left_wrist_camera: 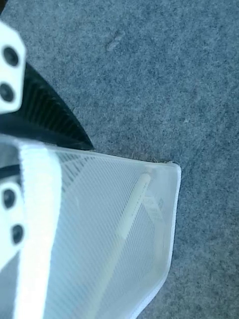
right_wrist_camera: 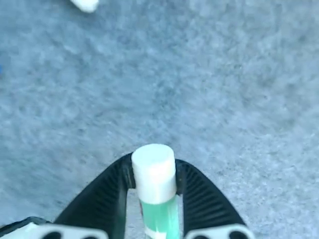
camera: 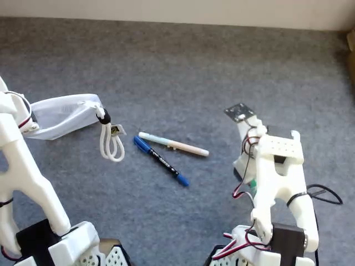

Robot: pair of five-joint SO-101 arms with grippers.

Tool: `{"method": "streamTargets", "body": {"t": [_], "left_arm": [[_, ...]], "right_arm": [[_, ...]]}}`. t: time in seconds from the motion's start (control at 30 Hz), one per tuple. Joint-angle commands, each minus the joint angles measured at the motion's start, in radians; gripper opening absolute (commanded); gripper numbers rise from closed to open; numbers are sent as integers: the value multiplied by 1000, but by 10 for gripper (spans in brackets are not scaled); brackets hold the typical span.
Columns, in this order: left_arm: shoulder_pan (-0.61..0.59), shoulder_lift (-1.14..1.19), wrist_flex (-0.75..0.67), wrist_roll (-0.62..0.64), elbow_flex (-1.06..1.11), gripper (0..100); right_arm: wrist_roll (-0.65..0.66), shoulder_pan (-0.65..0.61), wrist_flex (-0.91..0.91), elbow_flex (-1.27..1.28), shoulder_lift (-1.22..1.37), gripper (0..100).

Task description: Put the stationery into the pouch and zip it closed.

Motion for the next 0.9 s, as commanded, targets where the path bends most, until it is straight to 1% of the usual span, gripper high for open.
{"method": "streamTargets", "body": {"t": [0.0, 0.4, 0.57, 0.67, 0.87], "left_arm": [[-13, 13, -17, -3, 12, 7], [-13, 12, -17, -3, 13, 6], [-13, 7, -17, -3, 13, 7], [-13, 5, -17, -3, 13, 7], [-13, 5, 3, -3, 12, 7]], "right_arm": [[-58, -47, 68, -113, -51, 5], [-296, -163, 82, -229, -51, 5], [-442, -265, 159, -332, -53, 5], [-493, -315, 186, -369, -53, 5], [-560, -367, 186, -395, -56, 5]]}}
